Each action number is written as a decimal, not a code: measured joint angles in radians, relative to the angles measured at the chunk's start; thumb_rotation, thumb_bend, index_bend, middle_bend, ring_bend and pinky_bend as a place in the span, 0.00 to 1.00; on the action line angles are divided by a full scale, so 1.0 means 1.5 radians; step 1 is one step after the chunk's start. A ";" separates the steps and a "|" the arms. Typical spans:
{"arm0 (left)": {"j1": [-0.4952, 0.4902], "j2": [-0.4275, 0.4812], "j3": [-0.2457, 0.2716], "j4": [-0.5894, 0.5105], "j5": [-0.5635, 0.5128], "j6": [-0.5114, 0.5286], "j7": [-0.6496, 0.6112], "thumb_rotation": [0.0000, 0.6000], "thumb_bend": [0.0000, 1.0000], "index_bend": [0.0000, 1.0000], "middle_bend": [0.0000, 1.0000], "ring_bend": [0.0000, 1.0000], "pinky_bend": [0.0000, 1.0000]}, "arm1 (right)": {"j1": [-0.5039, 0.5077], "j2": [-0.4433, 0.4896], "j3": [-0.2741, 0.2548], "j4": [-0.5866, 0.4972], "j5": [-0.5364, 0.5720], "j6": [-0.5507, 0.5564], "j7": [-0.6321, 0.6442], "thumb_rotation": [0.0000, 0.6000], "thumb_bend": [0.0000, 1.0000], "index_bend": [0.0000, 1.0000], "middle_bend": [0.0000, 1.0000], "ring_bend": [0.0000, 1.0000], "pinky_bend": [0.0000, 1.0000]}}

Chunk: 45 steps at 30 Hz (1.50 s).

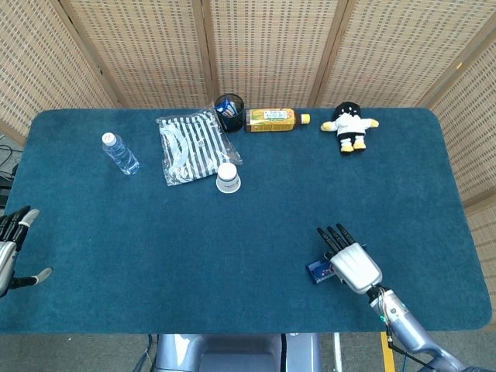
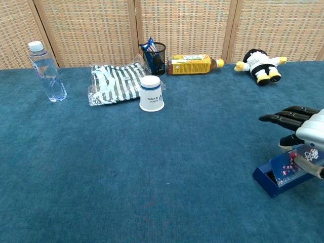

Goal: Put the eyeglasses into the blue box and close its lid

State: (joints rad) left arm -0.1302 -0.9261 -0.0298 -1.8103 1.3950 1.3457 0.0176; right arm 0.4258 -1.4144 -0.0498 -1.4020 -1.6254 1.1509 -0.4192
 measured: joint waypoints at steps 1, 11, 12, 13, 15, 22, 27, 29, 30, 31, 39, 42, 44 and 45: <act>-0.001 0.000 0.000 0.000 -0.001 -0.002 0.000 1.00 0.00 0.00 0.00 0.00 0.00 | 0.001 -0.001 0.001 -0.001 0.001 -0.002 -0.004 1.00 0.62 0.73 0.00 0.00 0.04; -0.001 0.001 -0.001 0.000 -0.003 -0.001 -0.002 1.00 0.00 0.00 0.00 0.00 0.00 | 0.010 -0.020 0.012 0.006 0.013 -0.016 -0.019 1.00 0.56 0.43 0.00 0.00 0.04; -0.001 0.001 0.000 0.000 -0.003 -0.002 -0.003 1.00 0.00 0.00 0.00 0.00 0.00 | 0.010 -0.020 0.011 0.006 0.012 -0.013 -0.017 1.00 0.55 0.37 0.00 0.00 0.04; -0.001 0.001 0.000 0.000 -0.002 -0.002 -0.003 1.00 0.00 0.00 0.00 0.00 0.00 | 0.009 -0.020 0.011 0.006 0.010 -0.010 -0.014 1.00 0.53 0.29 0.00 0.00 0.04; -0.001 0.001 0.000 0.000 -0.001 -0.002 -0.003 1.00 0.00 0.00 0.00 0.00 0.00 | 0.008 -0.021 0.012 0.008 0.005 -0.002 -0.007 1.00 0.47 0.17 0.00 0.00 0.04; 0.000 0.001 0.001 0.000 0.002 0.001 -0.002 1.00 0.00 0.00 0.00 0.00 0.00 | 0.007 -0.041 0.022 0.029 0.000 0.022 0.012 1.00 0.36 0.06 0.00 0.00 0.04; 0.000 0.001 0.001 0.000 0.001 0.001 -0.004 1.00 0.00 0.00 0.00 0.00 0.00 | 0.007 -0.052 0.033 0.038 0.003 0.034 0.020 1.00 0.36 0.06 0.00 0.00 0.04; 0.000 0.001 0.000 0.001 0.000 0.001 -0.005 1.00 0.00 0.00 0.00 0.00 0.00 | 0.006 -0.049 0.037 0.029 0.001 0.044 0.026 1.00 0.36 0.06 0.00 0.00 0.04; -0.001 0.001 0.000 0.001 -0.001 0.000 -0.006 1.00 0.00 0.00 0.00 0.00 0.00 | 0.006 -0.045 0.038 0.021 0.000 0.047 0.030 1.00 0.36 0.05 0.00 0.00 0.04; -0.001 0.001 0.000 0.001 -0.002 -0.002 -0.006 1.00 0.00 0.00 0.00 0.00 0.00 | 0.006 -0.039 0.039 0.010 -0.001 0.051 0.035 1.00 0.36 0.04 0.00 0.00 0.04; -0.002 0.000 0.002 -0.002 0.002 -0.002 0.002 1.00 0.00 0.00 0.00 0.00 0.00 | 0.033 0.135 0.031 -0.171 0.017 -0.029 0.055 1.00 0.04 0.00 0.00 0.00 0.00; 0.000 0.000 0.003 -0.003 0.005 0.002 0.002 1.00 0.00 0.00 0.00 0.00 0.00 | 0.055 0.186 0.022 -0.199 0.038 -0.108 0.044 1.00 0.03 0.00 0.00 0.00 0.00; 0.000 0.000 0.003 -0.003 0.007 0.003 0.002 1.00 0.00 0.00 0.00 0.00 0.00 | 0.071 0.198 0.015 -0.200 0.055 -0.164 0.029 1.00 0.03 0.00 0.00 0.00 0.00; 0.000 0.000 0.003 -0.003 0.007 0.003 0.002 1.00 0.00 0.00 0.00 0.00 0.00 | 0.079 0.199 0.011 -0.197 0.063 -0.185 0.021 1.00 0.03 0.00 0.00 0.00 0.00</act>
State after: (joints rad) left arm -0.1296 -0.9260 -0.0252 -1.8150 1.4054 1.3505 0.0201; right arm 0.5439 -1.1154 -0.0327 -1.6981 -1.5308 0.8731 -0.3878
